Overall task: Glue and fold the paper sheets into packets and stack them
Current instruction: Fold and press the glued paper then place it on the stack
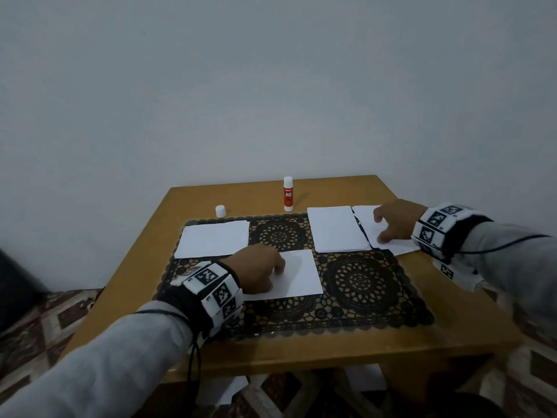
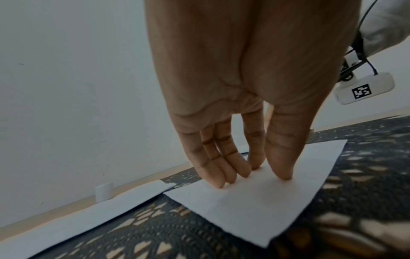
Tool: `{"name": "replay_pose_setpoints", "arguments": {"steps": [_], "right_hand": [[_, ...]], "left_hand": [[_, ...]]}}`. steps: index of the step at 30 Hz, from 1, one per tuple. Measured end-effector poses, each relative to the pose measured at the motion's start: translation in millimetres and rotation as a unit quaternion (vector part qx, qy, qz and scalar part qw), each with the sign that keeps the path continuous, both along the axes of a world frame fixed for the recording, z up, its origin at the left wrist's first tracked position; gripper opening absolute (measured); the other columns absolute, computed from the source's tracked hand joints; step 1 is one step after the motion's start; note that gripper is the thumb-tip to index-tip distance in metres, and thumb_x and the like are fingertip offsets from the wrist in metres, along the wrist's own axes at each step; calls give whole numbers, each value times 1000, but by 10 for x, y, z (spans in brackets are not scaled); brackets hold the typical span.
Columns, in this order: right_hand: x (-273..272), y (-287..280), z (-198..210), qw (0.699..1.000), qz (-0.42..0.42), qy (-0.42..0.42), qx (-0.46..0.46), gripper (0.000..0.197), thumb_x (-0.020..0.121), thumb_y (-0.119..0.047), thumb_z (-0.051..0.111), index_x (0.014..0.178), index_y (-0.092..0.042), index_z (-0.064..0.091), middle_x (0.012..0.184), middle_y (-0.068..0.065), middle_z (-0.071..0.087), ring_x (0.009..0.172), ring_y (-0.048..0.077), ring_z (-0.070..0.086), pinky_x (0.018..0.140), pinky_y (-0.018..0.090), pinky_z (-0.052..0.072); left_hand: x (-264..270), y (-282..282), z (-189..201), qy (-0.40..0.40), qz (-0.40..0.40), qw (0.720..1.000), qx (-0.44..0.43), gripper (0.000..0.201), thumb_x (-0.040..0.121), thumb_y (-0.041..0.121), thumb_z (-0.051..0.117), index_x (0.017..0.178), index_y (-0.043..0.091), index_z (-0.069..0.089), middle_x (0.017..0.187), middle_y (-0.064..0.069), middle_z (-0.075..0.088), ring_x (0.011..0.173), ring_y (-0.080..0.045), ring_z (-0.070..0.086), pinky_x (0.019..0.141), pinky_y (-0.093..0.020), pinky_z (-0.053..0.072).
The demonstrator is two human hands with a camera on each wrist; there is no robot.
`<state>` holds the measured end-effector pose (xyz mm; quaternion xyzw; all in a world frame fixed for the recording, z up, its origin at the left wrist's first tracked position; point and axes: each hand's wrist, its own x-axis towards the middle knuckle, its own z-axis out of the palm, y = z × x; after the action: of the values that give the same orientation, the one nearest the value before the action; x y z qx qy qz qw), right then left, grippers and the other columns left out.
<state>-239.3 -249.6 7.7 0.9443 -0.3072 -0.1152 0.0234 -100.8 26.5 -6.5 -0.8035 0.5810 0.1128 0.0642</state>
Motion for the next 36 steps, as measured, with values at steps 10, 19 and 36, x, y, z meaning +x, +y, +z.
{"name": "replay_pose_setpoints", "arguments": {"steps": [10,19,36], "right_hand": [[-124,41,-73,1000,18,4,13,59,81,-41,72,130,-15,52,135,2,51,123,20,48,99,28,39],[-128,-36,-11,999,33,34,-9,10,81,-10,67,91,-10,68,108,5,66,98,20,61,77,24,51],[-205,136,285,956,24,-292,-12,7,87,-14,54,89,-12,48,80,12,57,72,30,55,60,31,39]], "left_hand": [[5,-19,-24,-1,12,1000,1,36,85,15,63,121,16,61,117,-6,59,105,-22,54,78,-24,41],[7,-25,-33,3,14,1000,-2,36,86,15,62,122,17,60,117,-6,58,105,-21,53,77,-22,39],[-18,26,-16,20,31,999,-29,38,91,20,57,129,16,57,120,-4,60,107,-20,55,82,-21,38]]}}
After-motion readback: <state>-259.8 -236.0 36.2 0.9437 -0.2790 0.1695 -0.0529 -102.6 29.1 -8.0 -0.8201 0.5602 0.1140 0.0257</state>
